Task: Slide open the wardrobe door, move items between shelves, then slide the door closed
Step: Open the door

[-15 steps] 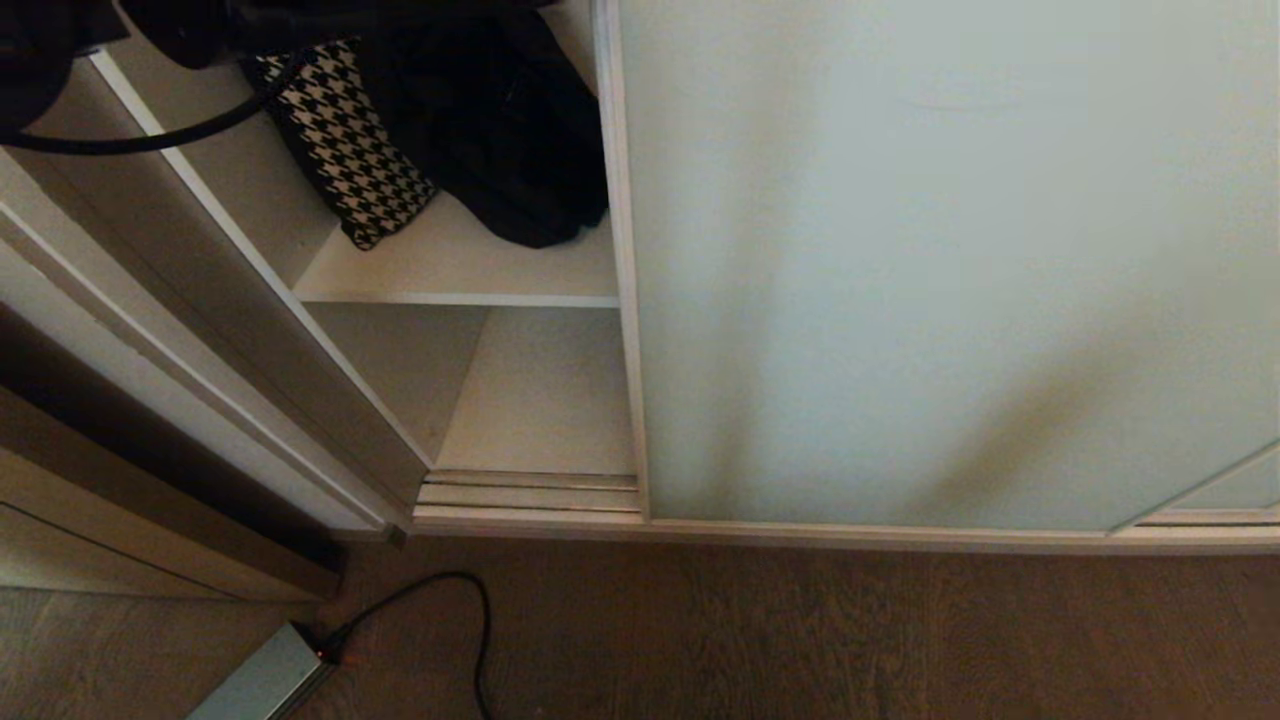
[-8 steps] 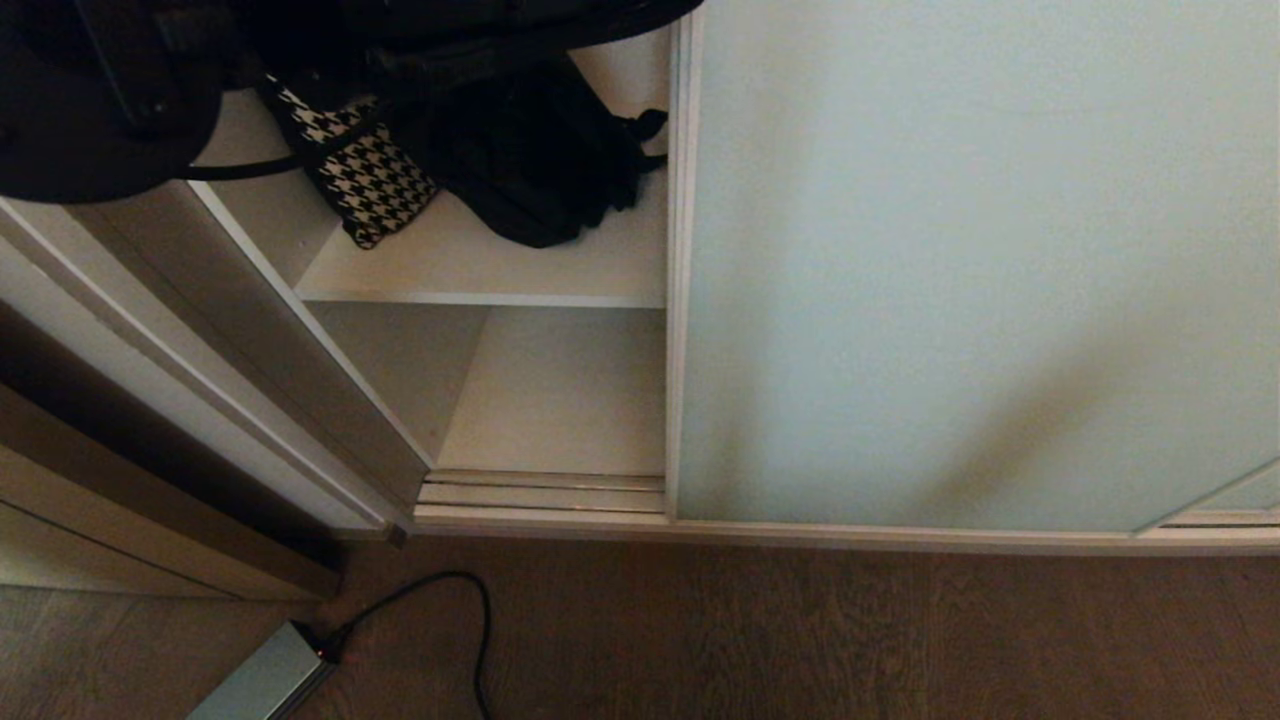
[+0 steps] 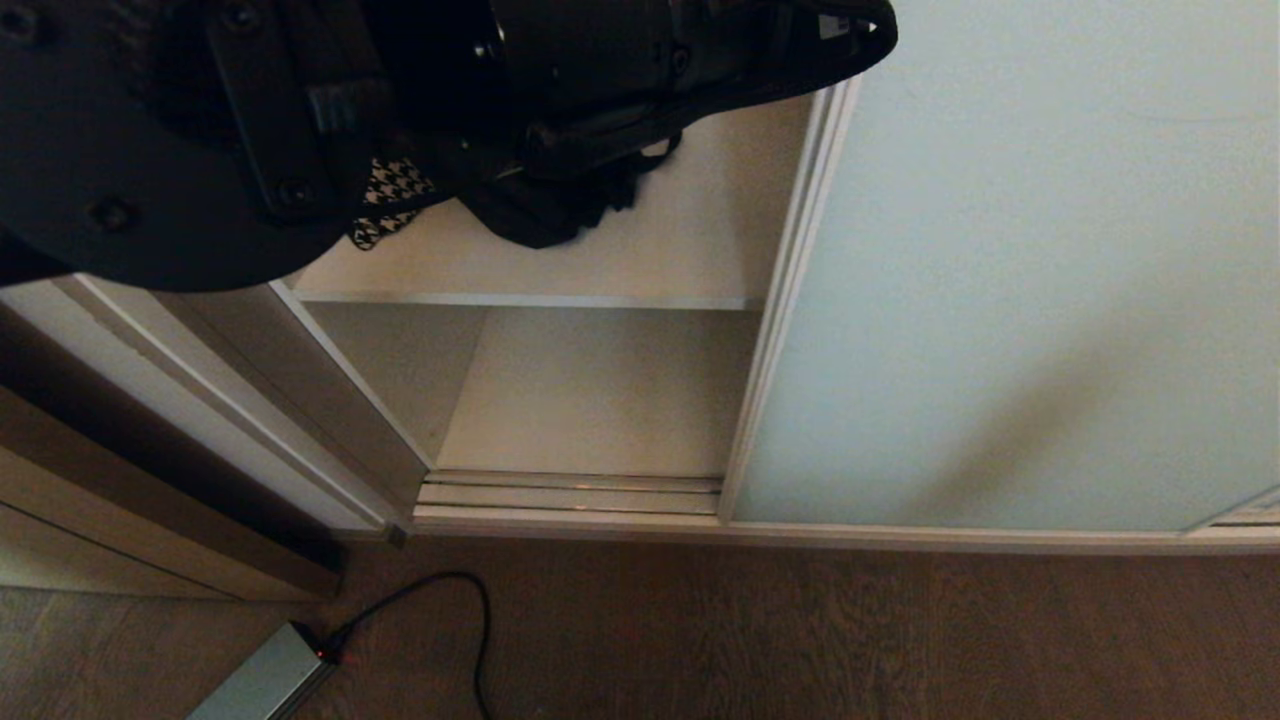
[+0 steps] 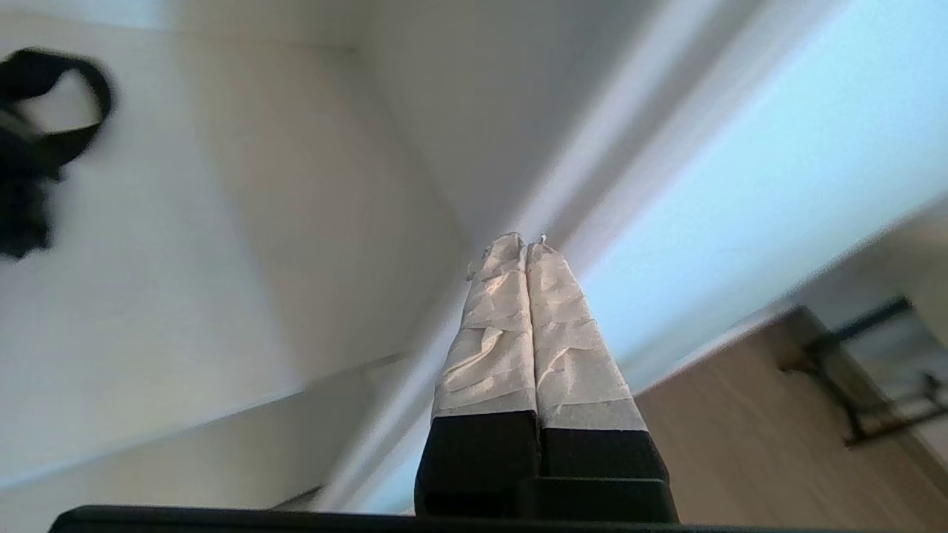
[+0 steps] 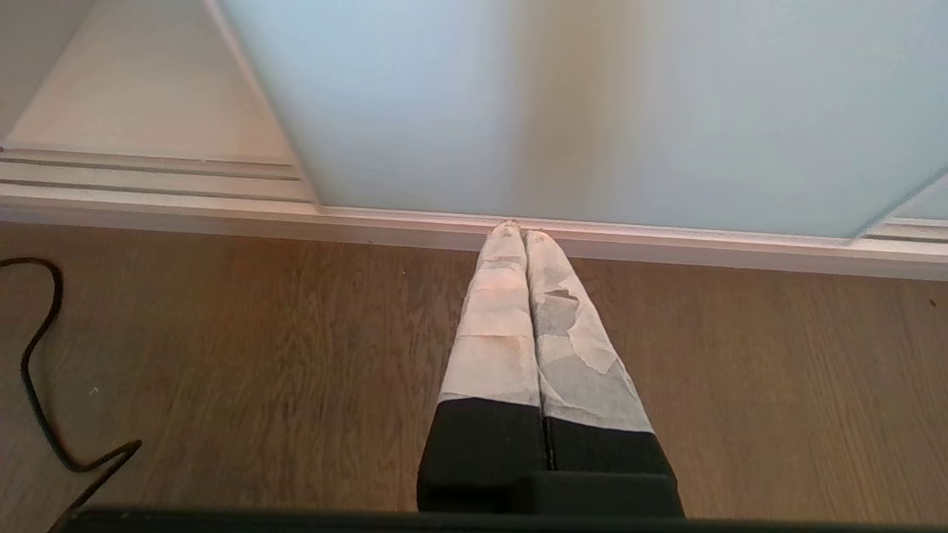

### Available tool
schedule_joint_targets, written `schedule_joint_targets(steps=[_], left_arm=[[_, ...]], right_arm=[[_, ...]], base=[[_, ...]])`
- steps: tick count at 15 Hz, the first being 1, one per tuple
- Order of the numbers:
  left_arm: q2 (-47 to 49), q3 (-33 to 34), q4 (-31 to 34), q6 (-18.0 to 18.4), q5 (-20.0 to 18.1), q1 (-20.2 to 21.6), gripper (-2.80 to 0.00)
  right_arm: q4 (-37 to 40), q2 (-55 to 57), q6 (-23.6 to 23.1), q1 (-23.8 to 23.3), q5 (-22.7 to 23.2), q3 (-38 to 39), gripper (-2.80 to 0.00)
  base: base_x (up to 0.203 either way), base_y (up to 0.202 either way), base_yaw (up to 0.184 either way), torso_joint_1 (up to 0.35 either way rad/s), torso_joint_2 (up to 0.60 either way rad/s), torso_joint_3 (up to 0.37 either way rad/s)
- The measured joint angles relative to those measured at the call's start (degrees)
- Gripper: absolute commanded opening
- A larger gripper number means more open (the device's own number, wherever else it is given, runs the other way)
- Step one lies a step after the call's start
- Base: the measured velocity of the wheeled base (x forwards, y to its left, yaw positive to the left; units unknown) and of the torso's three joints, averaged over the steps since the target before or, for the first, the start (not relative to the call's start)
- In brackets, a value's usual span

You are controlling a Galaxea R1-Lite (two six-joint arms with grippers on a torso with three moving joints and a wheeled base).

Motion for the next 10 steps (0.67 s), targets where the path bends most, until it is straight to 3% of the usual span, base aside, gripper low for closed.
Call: schedule_joint_targets(steps=[4,7,10], left_arm=[[-1.6,-0.3,0.0,1.3,3.7,2.1,-2.8],[-5.0,1.6,0.0,6.1,9.6,9.8,-2.8],[-11.4,12.7,0.0,8.4,13.5,18.9,-2.8]], right_arm=[[0.0,0.0,0.0,0.0,0.0,0.0,-2.8],[0.0,0.0,0.0,0.0,0.0,0.0,-2.8],[0.0,0.0,0.0,0.0,0.0,0.0,-2.8]], base=[[0.0,0.0,0.0,0.0,0.0,0.0],[0.0,0.0,0.0,0.0,0.0,0.0],[0.0,0.0,0.0,0.0,0.0,0.0]])
